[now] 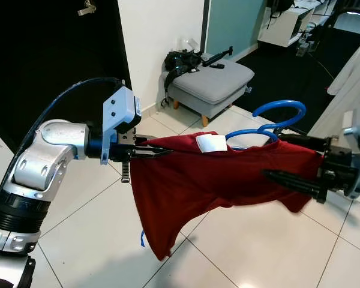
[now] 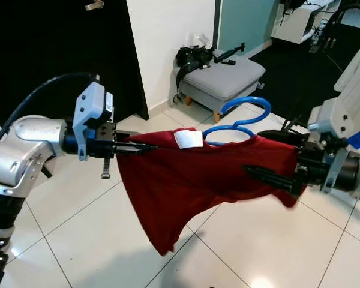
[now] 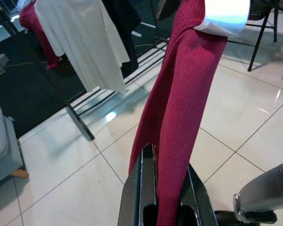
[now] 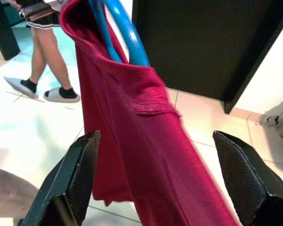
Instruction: Hang hanger
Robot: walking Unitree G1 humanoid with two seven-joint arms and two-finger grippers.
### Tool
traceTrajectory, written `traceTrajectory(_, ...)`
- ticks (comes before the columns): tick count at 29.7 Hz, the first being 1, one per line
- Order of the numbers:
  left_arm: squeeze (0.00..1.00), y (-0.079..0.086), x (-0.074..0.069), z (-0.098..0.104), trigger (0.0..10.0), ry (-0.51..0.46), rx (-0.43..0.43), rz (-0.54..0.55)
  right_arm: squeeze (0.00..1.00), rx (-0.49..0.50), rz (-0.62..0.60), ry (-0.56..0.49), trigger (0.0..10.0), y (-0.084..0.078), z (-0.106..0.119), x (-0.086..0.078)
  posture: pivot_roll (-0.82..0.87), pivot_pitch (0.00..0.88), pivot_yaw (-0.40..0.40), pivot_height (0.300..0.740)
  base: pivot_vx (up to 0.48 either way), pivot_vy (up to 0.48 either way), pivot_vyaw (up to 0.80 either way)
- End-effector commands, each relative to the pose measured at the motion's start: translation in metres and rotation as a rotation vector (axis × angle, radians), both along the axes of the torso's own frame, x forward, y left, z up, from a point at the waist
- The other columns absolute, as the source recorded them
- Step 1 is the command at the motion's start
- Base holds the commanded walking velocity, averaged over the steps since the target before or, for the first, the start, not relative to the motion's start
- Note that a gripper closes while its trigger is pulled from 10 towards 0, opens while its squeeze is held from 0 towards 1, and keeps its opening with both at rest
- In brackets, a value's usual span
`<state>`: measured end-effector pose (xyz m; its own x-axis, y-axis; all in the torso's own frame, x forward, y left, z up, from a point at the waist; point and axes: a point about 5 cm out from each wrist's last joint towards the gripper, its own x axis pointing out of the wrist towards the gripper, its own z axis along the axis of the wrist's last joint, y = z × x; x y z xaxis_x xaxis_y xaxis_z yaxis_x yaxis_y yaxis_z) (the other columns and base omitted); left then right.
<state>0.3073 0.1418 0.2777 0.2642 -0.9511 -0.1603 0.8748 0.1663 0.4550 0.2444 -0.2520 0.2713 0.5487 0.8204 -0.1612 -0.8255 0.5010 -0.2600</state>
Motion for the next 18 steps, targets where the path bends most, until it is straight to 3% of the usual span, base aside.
traceTrajectory(1, 0.00, 0.003, -0.004, 0.003, 10.0, -0.018, 0.013, -0.021, 0.00, -0.025, 0.029, 0.023, 8.1, 0.005, -0.003, -0.002, -0.05, 0.098, 0.031, 0.740, 0.000, 0.000, 0.00)
traceTrajectory(2, 0.00, 0.004, -0.004, 0.003, 10.0, -0.016, 0.022, -0.022, 0.00, -0.034, 0.034, 0.029, 1.7, 0.005, -0.003, -0.002, -0.05, 0.098, 0.031, 0.740, 0.000, 0.000, 0.00)
traceTrajectory(3, 0.00, 0.006, -0.004, 0.002, 10.0, -0.014, 0.031, -0.021, 0.00, -0.041, 0.043, 0.033, 0.0, 0.005, -0.004, -0.001, -0.05, 0.098, 0.031, 0.740, 0.000, 0.000, 0.00)
traceTrajectory(7, 0.00, 0.008, -0.005, 0.002, 10.0, -0.010, 0.038, -0.021, 0.00, -0.051, 0.066, 0.038, 0.0, 0.009, -0.006, 0.001, -0.05, 0.095, 0.030, 0.740, 0.000, 0.000, 0.00)
traceTrajectory(18, 0.00, 0.037, -0.002, -0.007, 10.0, 0.037, 0.067, 0.075, 0.00, -0.030, 0.155, -0.018, 0.0, 0.046, -0.009, 0.030, -0.03, 0.091, 0.014, 0.740, 0.000, 0.000, 0.00)
